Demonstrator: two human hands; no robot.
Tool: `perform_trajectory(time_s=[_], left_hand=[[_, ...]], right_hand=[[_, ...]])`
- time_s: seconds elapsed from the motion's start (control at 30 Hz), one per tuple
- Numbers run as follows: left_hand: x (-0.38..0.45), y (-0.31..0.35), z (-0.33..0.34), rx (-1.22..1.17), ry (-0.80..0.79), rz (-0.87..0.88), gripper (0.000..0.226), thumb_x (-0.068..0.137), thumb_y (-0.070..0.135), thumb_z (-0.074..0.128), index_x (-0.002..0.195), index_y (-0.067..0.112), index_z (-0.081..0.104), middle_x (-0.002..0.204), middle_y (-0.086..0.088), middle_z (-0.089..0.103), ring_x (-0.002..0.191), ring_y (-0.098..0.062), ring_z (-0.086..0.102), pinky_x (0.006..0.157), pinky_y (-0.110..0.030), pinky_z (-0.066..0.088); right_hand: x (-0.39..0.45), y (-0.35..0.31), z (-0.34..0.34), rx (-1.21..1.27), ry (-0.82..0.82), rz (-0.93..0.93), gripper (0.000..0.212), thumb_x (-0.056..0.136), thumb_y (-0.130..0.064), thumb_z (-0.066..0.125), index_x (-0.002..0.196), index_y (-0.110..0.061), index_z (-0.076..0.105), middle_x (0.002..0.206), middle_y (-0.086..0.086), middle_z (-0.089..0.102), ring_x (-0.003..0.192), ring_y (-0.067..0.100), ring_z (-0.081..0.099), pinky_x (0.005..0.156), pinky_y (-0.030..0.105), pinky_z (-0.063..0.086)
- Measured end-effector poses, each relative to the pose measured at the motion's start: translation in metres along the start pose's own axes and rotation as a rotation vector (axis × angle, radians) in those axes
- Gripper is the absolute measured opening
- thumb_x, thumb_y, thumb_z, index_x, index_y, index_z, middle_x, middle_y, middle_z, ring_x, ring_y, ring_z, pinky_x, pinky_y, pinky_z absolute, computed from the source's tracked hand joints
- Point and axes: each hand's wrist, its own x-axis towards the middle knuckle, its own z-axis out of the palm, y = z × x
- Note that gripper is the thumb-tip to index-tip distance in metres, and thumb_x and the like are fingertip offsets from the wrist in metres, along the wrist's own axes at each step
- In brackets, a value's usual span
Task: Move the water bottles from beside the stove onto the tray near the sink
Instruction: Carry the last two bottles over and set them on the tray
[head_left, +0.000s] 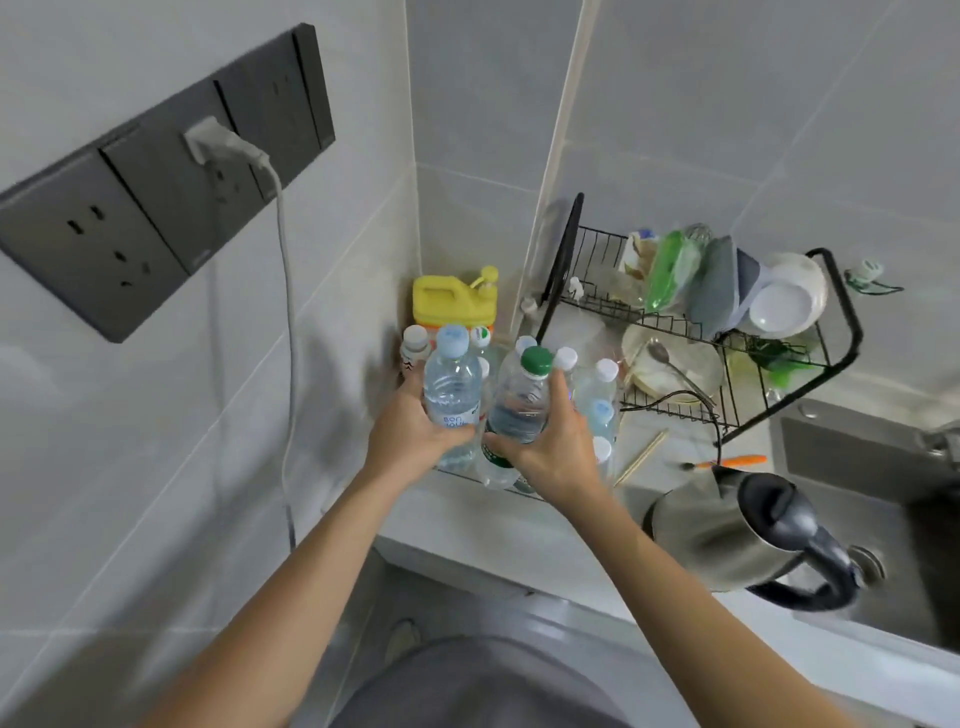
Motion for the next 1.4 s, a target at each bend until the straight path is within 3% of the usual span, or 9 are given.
perform_trajectory(time_s=[0.27,0.4,0.57,0.67,0.83,1.03,1.2,1.33,1.4], left_hand=[[0.024,-0.023,-0.002,0.069,-0.058,-0.032,0.066,0.054,0.039,0.089,0.114,0.035,0.065,0.102,0.013,0.076,0.096,-0.015,0.073,0.082,-0.034,0.058],[0.033,-0.029,0.001,0.152,-0.117,-0.02,0.062,0.054,0.035,0.088,0.111,0.03,0.066,0.106,0.009,0.073,0.098,-0.02,0.07,0.082,-0.035,0.056],[0.039,-0.034,0.0,0.204,-0.189,-0.032,0.076,0.053,0.033,0.087,0.124,0.03,0.062,0.107,0.012,0.07,0.101,-0.02,0.067,0.088,-0.037,0.057],[0.043,-0.042,0.002,0.222,-0.211,-0.055,0.067,0.063,0.018,0.091,0.123,0.028,0.063,0.106,0.009,0.071,0.1,-0.021,0.067,0.083,-0.032,0.055],[0.049,-0.046,0.004,0.341,-0.283,-0.067,0.055,0.062,0.023,0.089,0.112,0.026,0.065,0.105,0.006,0.074,0.098,-0.023,0.069,0.079,-0.034,0.057],[0.055,-0.052,0.007,0.33,-0.292,-0.032,0.056,0.059,0.021,0.094,0.106,0.028,0.063,0.105,0.004,0.073,0.098,-0.026,0.068,0.084,-0.038,0.058],[0.057,-0.054,0.007,0.245,-0.287,0.028,0.049,0.062,0.014,0.095,0.1,0.024,0.067,0.1,0.008,0.073,0.094,-0.019,0.066,0.084,-0.033,0.053],[0.062,-0.045,0.007,0.259,-0.262,0.101,0.028,0.072,0.007,0.087,0.092,0.019,0.071,0.088,0.005,0.073,0.084,-0.016,0.064,0.063,-0.008,0.041],[0.063,-0.038,0.007,0.298,-0.249,0.154,0.026,0.074,0.008,0.088,0.095,0.018,0.075,0.093,0.004,0.073,0.087,-0.017,0.066,0.066,-0.014,0.041]], right_hand=[[0.001,0.005,0.037,-0.113,0.032,0.084,0.066,0.073,-0.039,0.088,0.121,-0.027,0.045,0.097,-0.009,0.066,0.088,0.024,0.063,0.073,0.045,0.057],[0.005,0.012,0.052,-0.142,-0.016,0.095,0.062,0.074,-0.037,0.087,0.12,-0.028,0.046,0.107,-0.006,0.067,0.092,0.026,0.067,0.076,0.046,0.059],[0.013,0.016,0.058,-0.233,-0.127,0.081,0.056,0.073,-0.029,0.086,0.115,-0.027,0.049,0.105,-0.004,0.07,0.091,0.027,0.068,0.074,0.038,0.057],[0.018,0.019,0.059,-0.254,-0.168,0.094,0.054,0.07,-0.025,0.086,0.115,-0.025,0.056,0.099,-0.002,0.071,0.086,0.028,0.066,0.073,0.036,0.056],[0.026,0.024,0.058,-0.341,-0.248,0.114,0.037,0.074,-0.02,0.086,0.104,-0.016,0.064,0.096,0.003,0.071,0.088,0.03,0.065,0.07,0.032,0.046],[0.041,0.01,0.059,-0.579,-0.266,0.026,0.028,0.083,-0.011,0.072,0.098,-0.016,0.05,0.095,0.011,0.06,0.087,0.04,0.061,0.07,0.037,0.043],[0.061,-0.002,0.04,-0.736,-0.327,-0.029,0.02,0.089,-0.015,0.07,0.106,-0.008,0.063,0.107,0.018,0.063,0.097,0.04,0.064,0.07,0.037,0.043],[0.068,0.001,0.028,-0.722,-0.346,-0.105,0.025,0.084,-0.02,0.077,0.106,-0.012,0.066,0.104,0.012,0.066,0.094,0.037,0.066,0.067,0.036,0.044],[0.069,0.003,0.025,-0.716,-0.374,-0.148,0.03,0.084,-0.021,0.077,0.113,-0.016,0.068,0.108,0.009,0.068,0.097,0.035,0.066,0.069,0.036,0.046]])
